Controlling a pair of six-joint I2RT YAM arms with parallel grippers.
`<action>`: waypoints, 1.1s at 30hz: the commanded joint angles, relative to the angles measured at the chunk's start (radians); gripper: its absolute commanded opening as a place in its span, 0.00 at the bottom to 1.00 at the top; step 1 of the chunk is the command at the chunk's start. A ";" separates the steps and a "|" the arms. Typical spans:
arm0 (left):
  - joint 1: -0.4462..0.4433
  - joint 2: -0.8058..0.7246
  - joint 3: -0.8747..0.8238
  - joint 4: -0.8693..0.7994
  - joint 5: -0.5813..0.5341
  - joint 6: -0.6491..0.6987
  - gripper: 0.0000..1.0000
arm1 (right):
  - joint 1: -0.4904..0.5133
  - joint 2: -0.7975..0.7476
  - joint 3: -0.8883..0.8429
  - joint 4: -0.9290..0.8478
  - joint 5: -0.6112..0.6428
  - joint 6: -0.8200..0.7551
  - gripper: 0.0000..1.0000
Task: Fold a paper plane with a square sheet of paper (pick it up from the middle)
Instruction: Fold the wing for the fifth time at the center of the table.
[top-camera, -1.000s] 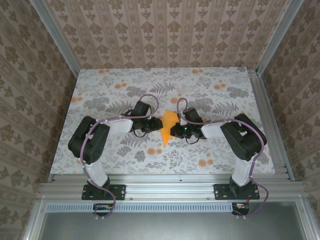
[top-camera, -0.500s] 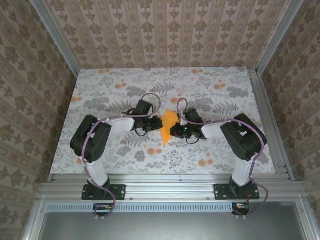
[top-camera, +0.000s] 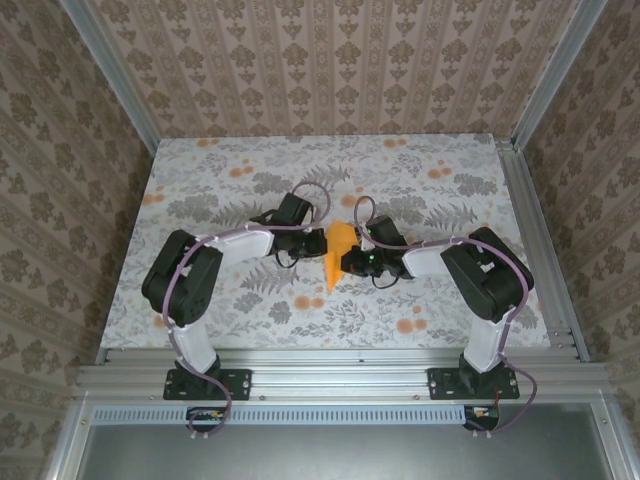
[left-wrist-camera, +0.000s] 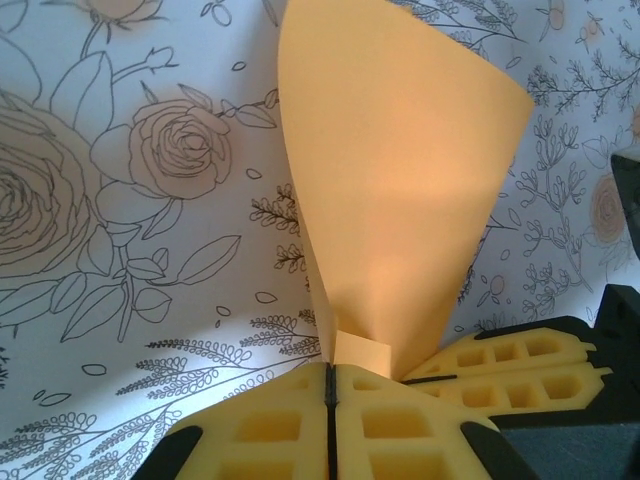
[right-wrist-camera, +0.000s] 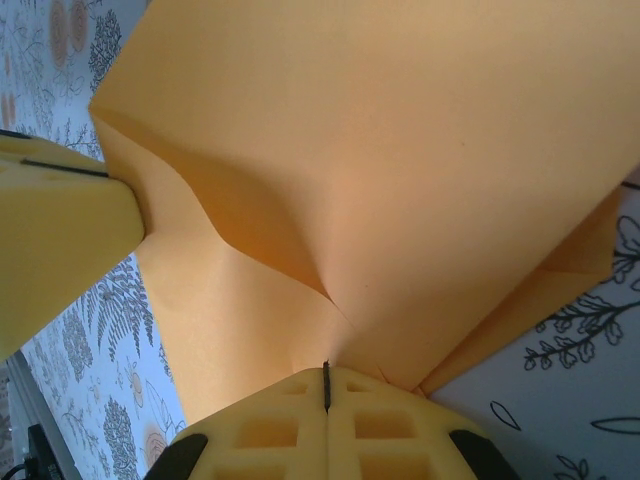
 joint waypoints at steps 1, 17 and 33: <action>-0.022 0.022 0.058 -0.124 -0.070 0.089 0.08 | -0.014 0.005 -0.036 -0.068 0.035 -0.005 0.06; -0.073 0.072 0.161 -0.274 -0.258 0.166 0.08 | -0.018 -0.003 -0.038 -0.046 0.017 -0.001 0.06; -0.102 0.089 0.216 -0.270 -0.145 0.167 0.09 | -0.035 0.003 -0.068 0.035 -0.026 0.027 0.06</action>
